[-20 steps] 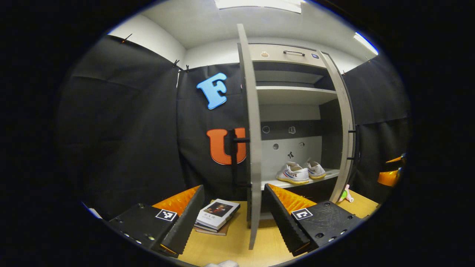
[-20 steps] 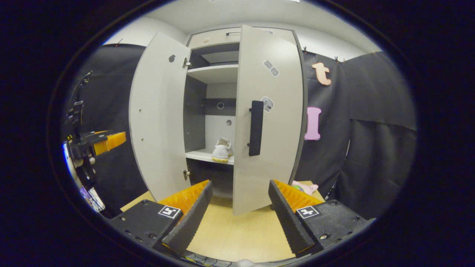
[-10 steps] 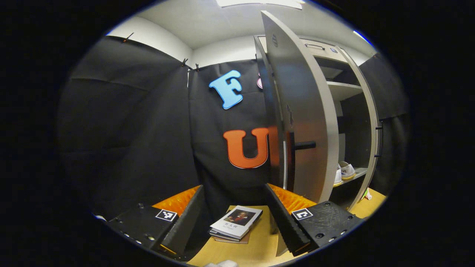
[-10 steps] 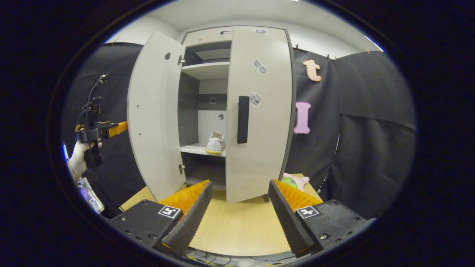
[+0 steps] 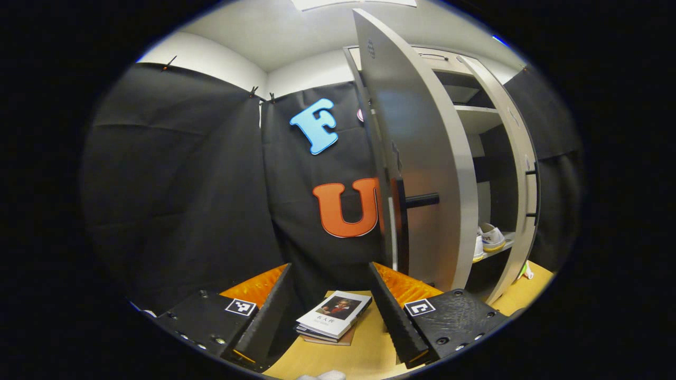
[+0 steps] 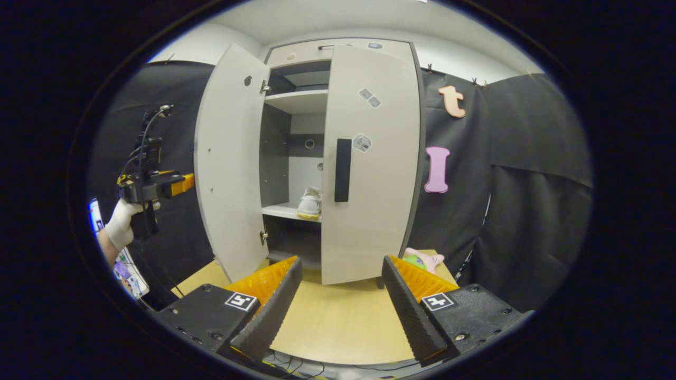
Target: Grab one shoe with the right hand and put it into the shoe cabinet, grab the other shoe with the left hand and put it into the shoe cabinet; then close the right door with the right hand and the left door with the left hand.
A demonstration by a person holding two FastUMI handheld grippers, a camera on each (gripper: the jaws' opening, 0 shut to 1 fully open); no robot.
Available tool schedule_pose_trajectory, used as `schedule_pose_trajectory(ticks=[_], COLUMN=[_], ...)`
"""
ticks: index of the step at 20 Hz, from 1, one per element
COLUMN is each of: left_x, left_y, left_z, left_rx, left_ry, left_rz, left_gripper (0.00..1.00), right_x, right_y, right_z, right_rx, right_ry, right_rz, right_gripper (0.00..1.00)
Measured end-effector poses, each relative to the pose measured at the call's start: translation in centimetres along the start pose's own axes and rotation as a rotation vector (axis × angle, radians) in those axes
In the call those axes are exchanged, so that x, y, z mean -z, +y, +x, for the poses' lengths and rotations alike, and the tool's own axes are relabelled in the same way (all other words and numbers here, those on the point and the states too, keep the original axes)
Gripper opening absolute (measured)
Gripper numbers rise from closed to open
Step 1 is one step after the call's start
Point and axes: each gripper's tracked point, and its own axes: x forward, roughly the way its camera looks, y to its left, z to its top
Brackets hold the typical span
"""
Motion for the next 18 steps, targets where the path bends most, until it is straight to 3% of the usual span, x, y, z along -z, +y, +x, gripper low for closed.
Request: schedule_pose_trajectory(ticks=[4,5,6,7,9,10,11,15,18], left_x=[-1.1,-1.0,-0.9,-0.7,-0.6,-0.6,-0.5,-0.3,-0.8], left_y=[-6.7,-7.6,-8.9,-10.2,-11.4,-11.7,-12.1,-13.2,-13.8], left_z=[-0.5,-0.5,-0.8,-1.0,-1.8,-2.2,-2.7,-5.2,-7.5], left_rx=[0.090,0.091,0.103,0.118,0.115,0.114,0.120,0.124,0.137], left_ry=[-0.022,-0.016,-0.008,0.000,0.006,0.007,0.016,0.037,0.048], left_rz=[-0.001,0.000,-0.012,-0.023,-0.019,-0.017,-0.027,-0.060,-0.090], left_gripper=[0.86,0.76,0.90,0.87,0.96,0.89,1.00,0.96,1.00], right_x=[-0.3,-0.3,-0.4,-0.4,-0.8,-1.2,-1.4,-2.6,-3.4], right_y=[-1.7,-2.2,-2.7,-3.3,-4.1,-4.6,-4.9,-5.7,-5.7], right_z=[0.2,0.2,0.2,0.2,0.1,0.2,0.2,0.3,0.1], right_rx=[-0.020,-0.020,-0.014,-0.013,-0.002,0.000,0.007,0.013,0.026], right_ry=[0.002,0.004,0.008,0.013,0.006,-0.004,-0.011,-0.031,-0.056], right_rz=[-0.003,0.002,0.006,0.009,0.022,0.027,0.030,0.049,0.058], right_gripper=[0.99,0.99,0.99,0.98,0.98,0.98,0.98,0.98,0.98])
